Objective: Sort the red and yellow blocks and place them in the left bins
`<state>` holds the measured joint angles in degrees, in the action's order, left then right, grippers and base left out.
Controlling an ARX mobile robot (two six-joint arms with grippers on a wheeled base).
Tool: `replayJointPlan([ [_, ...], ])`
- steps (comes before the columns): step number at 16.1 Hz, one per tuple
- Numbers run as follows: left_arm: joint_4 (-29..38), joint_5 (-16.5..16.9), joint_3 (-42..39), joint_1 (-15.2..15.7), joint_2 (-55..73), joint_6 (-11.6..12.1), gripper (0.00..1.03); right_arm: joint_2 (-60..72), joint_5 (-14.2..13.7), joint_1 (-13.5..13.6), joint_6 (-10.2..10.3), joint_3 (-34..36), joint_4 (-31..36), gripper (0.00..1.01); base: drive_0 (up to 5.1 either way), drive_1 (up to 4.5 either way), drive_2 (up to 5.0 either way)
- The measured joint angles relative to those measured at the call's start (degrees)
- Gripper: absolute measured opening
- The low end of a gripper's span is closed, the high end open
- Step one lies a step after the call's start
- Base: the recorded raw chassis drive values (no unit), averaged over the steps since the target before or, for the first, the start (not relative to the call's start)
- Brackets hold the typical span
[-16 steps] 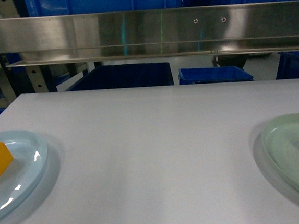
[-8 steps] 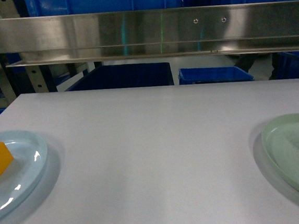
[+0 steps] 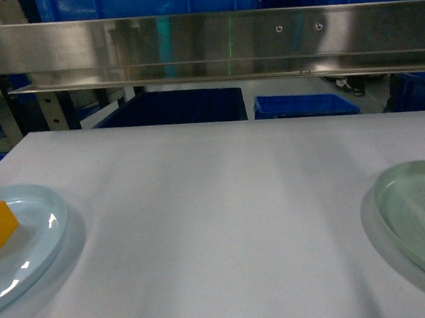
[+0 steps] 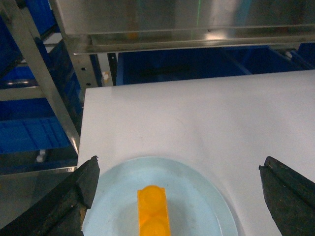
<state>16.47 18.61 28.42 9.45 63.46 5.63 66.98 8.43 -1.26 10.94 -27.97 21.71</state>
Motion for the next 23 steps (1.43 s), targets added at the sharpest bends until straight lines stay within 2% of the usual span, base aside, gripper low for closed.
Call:
replayJointPlan([
  [1,4.59,-5.18,3.89,-4.33,12.87,2.01,0.98,13.27,-1.16,0.15,-0.59,-5.38,6.14,0.98,0.0,0.00,0.0],
  [4,9.84,-10.19,1.79,-9.22,20.83,2.58,0.98,22.40,-1.70,0.59,-3.17,-5.75,13.53,0.98,0.0,0.00,0.0],
  [5,11.85,-11.50,1.11,-10.38,22.25,2.56,0.98,26.10,-1.29,0.48,-4.09,-5.01,16.76,0.98,0.0,0.00,0.0],
  [9,13.88,-13.55,-0.79,-12.11,21.62,2.91,0.98,28.59,0.81,-0.59,-4.76,-2.03,21.31,0.98,0.0,0.00,0.0],
  [10,13.64,-13.81,-0.92,-12.09,21.07,3.28,0.98,28.39,2.01,-0.94,-4.76,-1.51,22.36,0.98,0.0,0.00,0.0],
  [13,12.31,-13.44,-1.07,-10.27,17.75,3.39,0.98,26.67,2.47,-1.42,-5.22,0.59,23.61,0.98,0.0,0.00,0.0],
  [17,10.80,-10.34,-2.75,-3.91,14.14,3.41,0.98,23.58,2.12,-0.35,-6.47,4.00,24.17,0.98,0.0,0.00,0.0],
  [20,11.52,-9.33,-3.61,-3.91,14.14,3.41,0.98,23.02,1.29,0.76,-6.67,4.22,24.15,0.98,0.0,0.00,0.0],
  [23,13.40,-9.49,-4.33,-4.96,13.51,3.23,0.98,20.37,-0.39,1.33,-8.09,4.42,23.76,0.98,0.0,0.00,0.0],
])
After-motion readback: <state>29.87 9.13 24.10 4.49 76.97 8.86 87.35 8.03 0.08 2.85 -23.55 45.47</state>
